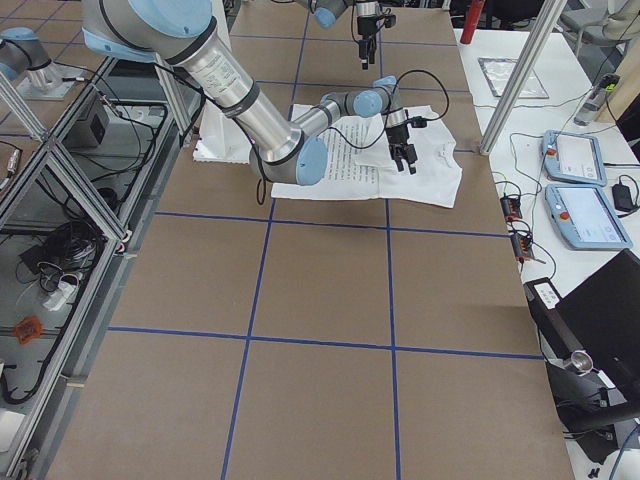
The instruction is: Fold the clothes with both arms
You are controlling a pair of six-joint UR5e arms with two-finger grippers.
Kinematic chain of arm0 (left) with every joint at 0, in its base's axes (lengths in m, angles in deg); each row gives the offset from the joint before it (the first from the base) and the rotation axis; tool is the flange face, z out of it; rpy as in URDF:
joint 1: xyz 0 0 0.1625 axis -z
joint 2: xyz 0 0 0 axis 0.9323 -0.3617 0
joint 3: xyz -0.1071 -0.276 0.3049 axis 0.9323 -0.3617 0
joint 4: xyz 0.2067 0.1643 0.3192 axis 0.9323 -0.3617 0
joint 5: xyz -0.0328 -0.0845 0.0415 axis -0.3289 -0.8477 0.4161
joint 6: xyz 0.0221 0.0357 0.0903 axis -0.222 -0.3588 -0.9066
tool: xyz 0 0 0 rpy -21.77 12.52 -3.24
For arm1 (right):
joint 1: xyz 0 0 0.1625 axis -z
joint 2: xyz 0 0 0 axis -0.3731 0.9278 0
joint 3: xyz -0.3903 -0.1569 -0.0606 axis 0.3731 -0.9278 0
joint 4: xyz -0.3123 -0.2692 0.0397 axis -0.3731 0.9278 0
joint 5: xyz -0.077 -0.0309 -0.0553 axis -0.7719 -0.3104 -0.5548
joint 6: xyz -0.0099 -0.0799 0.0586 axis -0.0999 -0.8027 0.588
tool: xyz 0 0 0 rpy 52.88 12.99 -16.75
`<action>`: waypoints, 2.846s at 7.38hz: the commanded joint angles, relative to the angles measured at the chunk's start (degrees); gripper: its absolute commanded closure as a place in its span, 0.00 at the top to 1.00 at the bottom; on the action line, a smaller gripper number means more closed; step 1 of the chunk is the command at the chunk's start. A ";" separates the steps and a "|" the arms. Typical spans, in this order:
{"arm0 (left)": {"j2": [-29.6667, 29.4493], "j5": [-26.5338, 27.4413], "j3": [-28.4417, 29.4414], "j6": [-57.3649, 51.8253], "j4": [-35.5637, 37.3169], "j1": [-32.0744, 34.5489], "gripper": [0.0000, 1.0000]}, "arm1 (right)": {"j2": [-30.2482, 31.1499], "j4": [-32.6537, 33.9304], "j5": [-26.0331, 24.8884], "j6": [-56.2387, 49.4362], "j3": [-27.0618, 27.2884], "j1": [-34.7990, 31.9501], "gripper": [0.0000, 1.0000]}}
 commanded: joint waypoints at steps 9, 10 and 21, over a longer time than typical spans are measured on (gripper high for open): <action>0.09 -0.08 0.32 -0.08 -0.09 0.04 1.00 | -2.19 -7.20 1.66 17.29 -1.63 7.36 0.67; 0.09 -0.08 0.32 -0.08 -0.09 0.04 1.00 | -2.80 -7.46 1.66 17.29 -2.15 7.36 0.67; 0.18 0.10 0.50 -0.08 -0.09 0.04 1.00 | -3.42 -11.51 1.13 17.73 -5.15 7.89 0.38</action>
